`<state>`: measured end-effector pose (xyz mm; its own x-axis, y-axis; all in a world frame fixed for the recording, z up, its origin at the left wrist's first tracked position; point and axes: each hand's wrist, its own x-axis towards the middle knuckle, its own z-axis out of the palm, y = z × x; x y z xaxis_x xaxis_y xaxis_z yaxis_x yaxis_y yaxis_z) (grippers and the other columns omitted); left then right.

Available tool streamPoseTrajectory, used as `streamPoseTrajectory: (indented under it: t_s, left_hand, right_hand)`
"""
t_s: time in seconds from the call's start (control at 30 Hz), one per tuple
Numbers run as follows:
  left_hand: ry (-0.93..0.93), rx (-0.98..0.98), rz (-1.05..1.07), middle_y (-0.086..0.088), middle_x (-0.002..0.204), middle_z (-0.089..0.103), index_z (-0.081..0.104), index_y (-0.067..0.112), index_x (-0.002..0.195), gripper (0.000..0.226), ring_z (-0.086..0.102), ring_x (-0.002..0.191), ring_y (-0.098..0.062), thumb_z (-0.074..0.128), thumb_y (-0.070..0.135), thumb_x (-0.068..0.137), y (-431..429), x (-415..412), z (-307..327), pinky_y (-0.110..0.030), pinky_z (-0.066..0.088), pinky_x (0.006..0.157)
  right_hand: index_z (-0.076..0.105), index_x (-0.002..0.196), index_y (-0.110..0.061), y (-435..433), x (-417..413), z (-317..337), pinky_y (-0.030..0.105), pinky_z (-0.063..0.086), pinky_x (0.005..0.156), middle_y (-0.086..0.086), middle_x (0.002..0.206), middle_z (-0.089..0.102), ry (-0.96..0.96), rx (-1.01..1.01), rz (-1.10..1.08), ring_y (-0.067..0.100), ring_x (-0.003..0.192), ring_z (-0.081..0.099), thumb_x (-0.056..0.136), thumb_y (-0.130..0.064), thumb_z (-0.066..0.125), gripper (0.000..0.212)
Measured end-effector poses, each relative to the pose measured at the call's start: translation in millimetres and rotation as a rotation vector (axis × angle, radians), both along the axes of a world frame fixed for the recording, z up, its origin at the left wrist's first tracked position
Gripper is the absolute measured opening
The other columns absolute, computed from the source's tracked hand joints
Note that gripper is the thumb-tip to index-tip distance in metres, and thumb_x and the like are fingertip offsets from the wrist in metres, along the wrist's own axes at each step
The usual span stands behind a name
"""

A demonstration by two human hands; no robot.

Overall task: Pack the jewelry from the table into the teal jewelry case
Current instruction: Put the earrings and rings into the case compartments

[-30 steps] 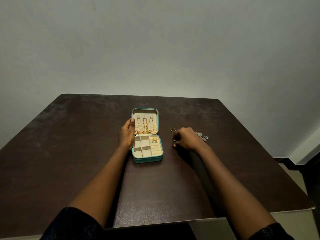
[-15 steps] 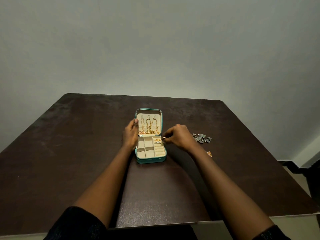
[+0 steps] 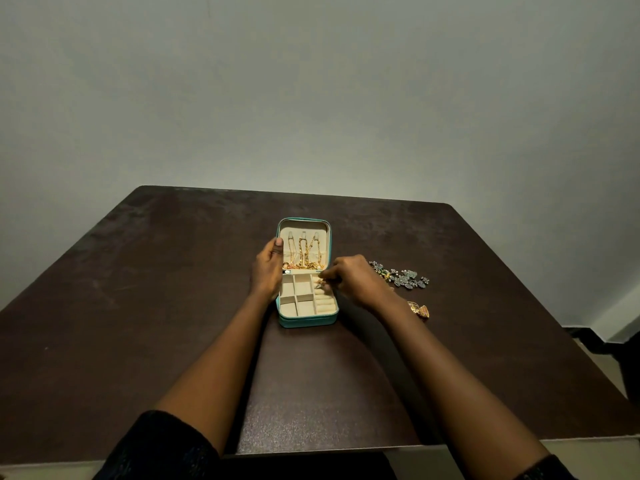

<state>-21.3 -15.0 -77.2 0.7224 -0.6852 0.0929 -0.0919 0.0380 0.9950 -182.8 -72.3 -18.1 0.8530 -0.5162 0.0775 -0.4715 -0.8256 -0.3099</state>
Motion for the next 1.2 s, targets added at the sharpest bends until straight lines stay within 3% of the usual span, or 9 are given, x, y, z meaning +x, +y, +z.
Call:
streamPoseTrajectory:
  t_s: [0.3,0.5,0.63,0.87,1.0,1.2]
  left_hand:
    - [0.004,-0.022,0.01,-0.002,0.098,0.066,0.06,0.018,0.111,0.03,0.064,0.088,-0.018,0.036,0.033,0.1,-1.5,-0.5,-1.0,-0.045,0.052,0.089]
    - [0.008,-0.015,0.004,-0.002,0.099,0.065,0.059,0.015,0.115,0.034,0.064,0.092,-0.02,0.035,0.034,0.1,-0.9,-0.9,-0.1,-0.045,0.051,0.091]
    - [0.002,-0.025,-0.003,-0.003,0.1,0.064,0.058,0.011,0.117,0.036,0.062,0.086,-0.014,0.034,0.032,0.1,0.8,-2.6,2.2,-0.043,0.051,0.09]
    - [0.006,-0.025,-0.009,-0.004,0.101,0.064,0.058,0.013,0.117,0.034,0.062,0.095,-0.021,0.035,0.031,0.1,0.7,-1.9,1.6,-0.046,0.051,0.092]
    - [0.012,-0.021,-0.014,-0.002,0.1,0.065,0.058,0.018,0.113,0.031,0.063,0.096,-0.022,0.035,0.033,0.1,1.0,-1.2,1.3,-0.047,0.05,0.092]
    - [-0.01,-0.02,-0.004,-0.003,0.102,0.065,0.059,0.012,0.117,0.036,0.064,0.098,-0.024,0.036,0.033,0.1,1.6,-1.6,2.3,-0.043,0.052,0.09]
  right_hand:
    - [0.065,0.116,-0.008,8.3,-11.1,-5.0,0.011,0.047,0.081,0.013,0.099,0.072,-0.203,0.137,-0.101,0.014,0.084,0.07,0.082,-0.002,0.066,0.034]
    - [0.073,0.096,-0.009,10.8,-10.5,-16.3,0.028,0.056,0.081,0.011,0.09,0.074,-0.294,0.052,-0.099,0.011,0.079,0.068,0.077,-0.004,0.071,0.02]
    - [0.075,0.093,-0.009,12.0,-9.0,-17.3,0.021,0.053,0.075,0.009,0.088,0.075,-0.291,0.017,-0.096,0.006,0.074,0.063,0.077,-0.003,0.07,0.017]
    - [0.075,0.09,-0.006,8.5,-7.3,-15.5,0.012,0.044,0.069,0.009,0.097,0.07,-0.26,0.122,-0.163,0.007,0.078,0.055,0.072,-0.008,0.077,0.018]
    - [0.075,0.091,-0.003,7.5,-8.2,-17.6,-0.008,0.033,0.059,0.011,0.103,0.067,-0.253,0.15,-0.172,0.007,0.083,0.052,0.076,-0.001,0.072,0.016]
    - [0.074,0.095,-0.002,8.6,-8.2,-24.4,-0.011,0.029,0.059,0.012,0.107,0.066,-0.274,0.178,-0.207,0.008,0.085,0.051,0.079,0.002,0.067,0.018]
